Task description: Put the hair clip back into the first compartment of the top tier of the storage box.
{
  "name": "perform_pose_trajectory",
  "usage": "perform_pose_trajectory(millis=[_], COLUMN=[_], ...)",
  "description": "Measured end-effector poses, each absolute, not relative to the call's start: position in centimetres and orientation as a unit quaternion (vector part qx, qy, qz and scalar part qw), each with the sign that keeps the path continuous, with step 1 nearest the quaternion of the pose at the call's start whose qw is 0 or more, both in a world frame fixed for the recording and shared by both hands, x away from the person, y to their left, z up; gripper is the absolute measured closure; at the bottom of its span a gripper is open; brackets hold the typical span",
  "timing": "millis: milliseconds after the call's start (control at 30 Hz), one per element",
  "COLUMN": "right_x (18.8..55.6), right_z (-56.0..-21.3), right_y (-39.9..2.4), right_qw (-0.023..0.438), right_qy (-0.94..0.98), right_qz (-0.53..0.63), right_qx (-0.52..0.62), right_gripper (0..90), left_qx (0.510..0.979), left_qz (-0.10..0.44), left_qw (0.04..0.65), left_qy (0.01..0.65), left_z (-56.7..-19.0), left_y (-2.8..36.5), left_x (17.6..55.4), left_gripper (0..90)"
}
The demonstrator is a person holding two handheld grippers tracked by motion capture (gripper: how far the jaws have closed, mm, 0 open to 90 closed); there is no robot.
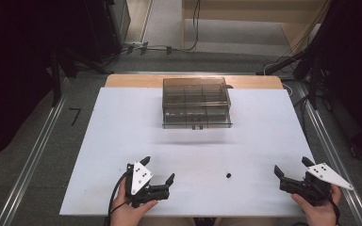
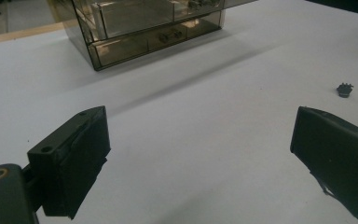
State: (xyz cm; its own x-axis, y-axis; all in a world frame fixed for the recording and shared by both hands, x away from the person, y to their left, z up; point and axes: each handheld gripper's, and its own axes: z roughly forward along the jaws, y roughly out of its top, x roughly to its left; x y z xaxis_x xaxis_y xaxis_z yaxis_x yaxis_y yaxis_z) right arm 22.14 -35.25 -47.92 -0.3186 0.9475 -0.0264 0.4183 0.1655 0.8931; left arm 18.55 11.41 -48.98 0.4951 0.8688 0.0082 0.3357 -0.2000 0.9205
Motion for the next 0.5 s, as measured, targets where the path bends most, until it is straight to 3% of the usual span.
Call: perform_pose_trajectory(millis=[500], right_x=[22.1], right_z=[-47.9], right_y=[-35.2], right_qw=[0.315], right_qy=[0.697], right_qz=[0.420], right_qx=[0.488], right_gripper=[0.0], left_qx=[0.729], left_qz=[0.256], left_qw=[0.497], left_qy=[0.395], left_z=[-48.5], left_y=[8.0], left_x=[18.9], left_gripper=[7.1])
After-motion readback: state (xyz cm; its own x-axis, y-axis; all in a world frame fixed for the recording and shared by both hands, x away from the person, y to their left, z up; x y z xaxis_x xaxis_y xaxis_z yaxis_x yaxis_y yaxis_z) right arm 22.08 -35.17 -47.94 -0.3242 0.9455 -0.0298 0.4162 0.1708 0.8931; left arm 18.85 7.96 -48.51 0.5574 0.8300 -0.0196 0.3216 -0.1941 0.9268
